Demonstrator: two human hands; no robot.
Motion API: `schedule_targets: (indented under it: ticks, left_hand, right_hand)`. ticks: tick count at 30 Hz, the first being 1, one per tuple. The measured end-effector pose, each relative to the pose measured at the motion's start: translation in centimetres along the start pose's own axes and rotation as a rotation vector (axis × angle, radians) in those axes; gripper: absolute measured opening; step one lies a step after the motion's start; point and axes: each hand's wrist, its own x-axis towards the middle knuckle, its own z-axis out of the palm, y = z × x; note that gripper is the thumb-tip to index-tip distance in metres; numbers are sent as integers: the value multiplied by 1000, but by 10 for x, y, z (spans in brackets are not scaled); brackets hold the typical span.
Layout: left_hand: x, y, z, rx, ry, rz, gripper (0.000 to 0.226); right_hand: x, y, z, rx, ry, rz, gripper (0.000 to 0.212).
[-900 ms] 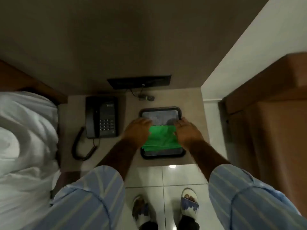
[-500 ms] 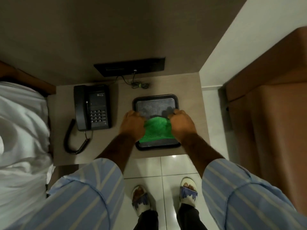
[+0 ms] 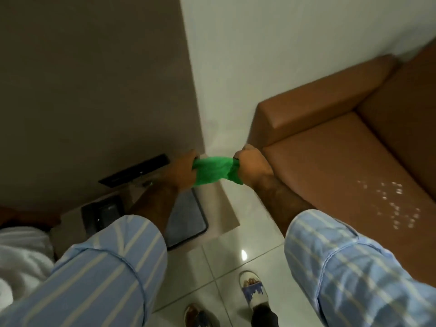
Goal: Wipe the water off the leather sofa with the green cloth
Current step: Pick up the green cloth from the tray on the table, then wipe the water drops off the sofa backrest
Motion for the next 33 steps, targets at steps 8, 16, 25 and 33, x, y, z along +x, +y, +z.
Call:
schedule_targets:
  ticks: [8, 16, 25, 33]
  left_hand:
    - [16, 205, 4, -112, 153, 302, 27]
    - [23, 403, 92, -381, 68, 453, 13]
    - [38, 576, 218, -244, -77, 741, 21]
    - [100, 641, 313, -60, -251, 743, 33]
  right_hand:
    - [-115, 147, -96, 179, 219, 282, 31]
    - [-237, 304, -125, 347, 393, 508, 29]
    - [-321, 494, -87, 422, 359, 582, 30]
    - [-353, 697, -117, -169, 471, 538, 63]
